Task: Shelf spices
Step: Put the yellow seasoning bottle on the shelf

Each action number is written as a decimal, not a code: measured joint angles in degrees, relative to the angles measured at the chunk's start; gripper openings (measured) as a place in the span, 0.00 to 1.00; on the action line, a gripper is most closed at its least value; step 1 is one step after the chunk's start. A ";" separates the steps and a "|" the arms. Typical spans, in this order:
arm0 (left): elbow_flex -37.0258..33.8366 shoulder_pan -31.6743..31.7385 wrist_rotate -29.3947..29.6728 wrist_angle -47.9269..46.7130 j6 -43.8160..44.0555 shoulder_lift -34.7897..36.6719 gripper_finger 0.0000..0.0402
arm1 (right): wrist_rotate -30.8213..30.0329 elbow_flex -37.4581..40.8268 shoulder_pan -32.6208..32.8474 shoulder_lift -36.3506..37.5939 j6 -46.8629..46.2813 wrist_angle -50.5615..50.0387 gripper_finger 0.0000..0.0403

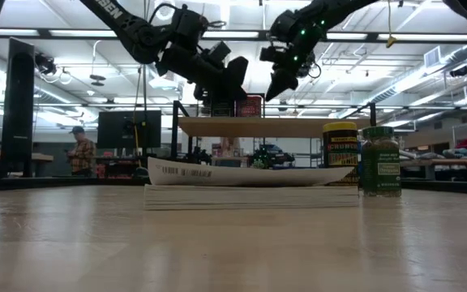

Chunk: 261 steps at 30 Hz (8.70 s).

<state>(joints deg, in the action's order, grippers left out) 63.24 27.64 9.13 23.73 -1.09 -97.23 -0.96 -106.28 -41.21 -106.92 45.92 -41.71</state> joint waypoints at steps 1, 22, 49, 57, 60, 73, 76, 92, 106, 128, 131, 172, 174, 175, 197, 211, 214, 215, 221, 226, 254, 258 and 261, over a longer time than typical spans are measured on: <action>-0.01 0.00 0.04 -0.59 -0.10 0.72 0.00 | -0.03 0.00 0.01 0.81 -0.81 -0.34 0.00; 0.02 -0.20 -4.11 -25.14 -7.76 21.08 0.00 | 11.50 7.60 3.83 30.91 -12.21 -11.98 0.00; 5.62 -21.09 -14.19 -14.15 -2.88 -1.39 0.48 | 3.92 43.93 19.38 58.23 -32.17 8.98 0.36; 24.71 -24.48 -5.64 -36.75 2.06 -14.22 0.75 | 4.20 43.93 26.15 59.54 -38.08 3.61 0.75; 30.29 -24.75 -5.51 -40.19 2.87 -17.99 0.76 | 3.95 43.93 29.79 60.50 -39.75 3.02 0.85; 37.68 -24.20 -4.68 -43.55 6.43 -21.42 0.76 | -5.53 43.93 38.86 65.82 -37.93 3.28 0.81; 37.77 -24.51 -3.89 -43.63 7.35 -21.76 0.76 | -5.64 43.93 38.99 66.65 -37.36 3.76 0.79; 37.76 -24.85 -1.48 -42.66 12.29 -25.23 0.76 | -5.72 43.93 38.97 67.21 -37.26 4.10 0.73; 37.74 -25.13 -2.59 -39.64 13.39 -27.06 0.76 | -6.90 43.93 38.95 66.93 -38.21 4.25 0.72; 37.68 -25.24 -4.92 -36.04 13.52 -30.11 0.69 | -6.94 43.93 38.97 66.82 -38.77 3.89 0.72; 37.68 -25.22 -4.92 -36.00 13.50 -30.11 0.62 | -6.94 43.93 38.95 66.80 -38.77 3.86 0.72; 68.53 -26.87 7.78 -64.54 1.01 -30.09 0.54 | -6.35 43.93 38.97 69.77 -36.20 4.11 0.72; 70.61 -25.46 8.89 -64.82 -0.12 -29.99 0.54 | -6.31 43.93 38.97 70.32 -35.79 4.17 0.72; 71.46 -24.58 9.57 -65.23 -0.33 -29.95 0.54 | -6.31 43.93 38.97 70.58 -35.75 4.27 0.72; 71.43 -7.82 9.27 -61.55 1.88 -30.01 0.54 | -5.83 43.91 38.99 72.44 -35.16 3.79 0.67; 71.43 -4.85 6.52 -64.21 3.68 -31.10 0.54 | -5.81 43.93 38.99 72.44 -35.42 3.88 0.66; 71.41 -4.61 6.39 -64.57 4.40 -32.04 0.54 | -5.81 43.93 38.99 72.44 -35.73 3.91 0.66; 71.43 -4.57 6.45 -64.35 4.42 -32.10 0.55 | -5.81 43.91 38.99 72.44 -35.74 3.89 0.66; 71.54 -4.64 6.19 -64.46 4.38 -32.54 0.56 | -5.81 43.93 39.01 72.44 -35.75 3.88 0.65; 71.69 -4.66 5.74 -63.56 4.09 -32.67 0.58 | -5.80 43.91 39.01 72.44 -35.72 3.89 0.65; 71.73 -5.69 5.77 -61.96 2.76 -30.72 0.68 | -5.81 43.91 39.01 72.42 -35.66 3.70 0.64; 71.73 -5.92 5.81 -62.10 2.78 -30.71 0.68 | -5.83 43.91 39.01 72.41 -35.66 3.72 0.64; 71.73 -6.02 6.63 -62.23 2.79 -30.66 0.67 | -5.83 43.91 39.01 72.44 -35.71 3.72 0.64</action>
<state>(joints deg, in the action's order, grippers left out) 134.98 21.62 15.76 -38.50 1.69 -127.90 -6.79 -62.37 -2.20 -34.48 10.21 -37.99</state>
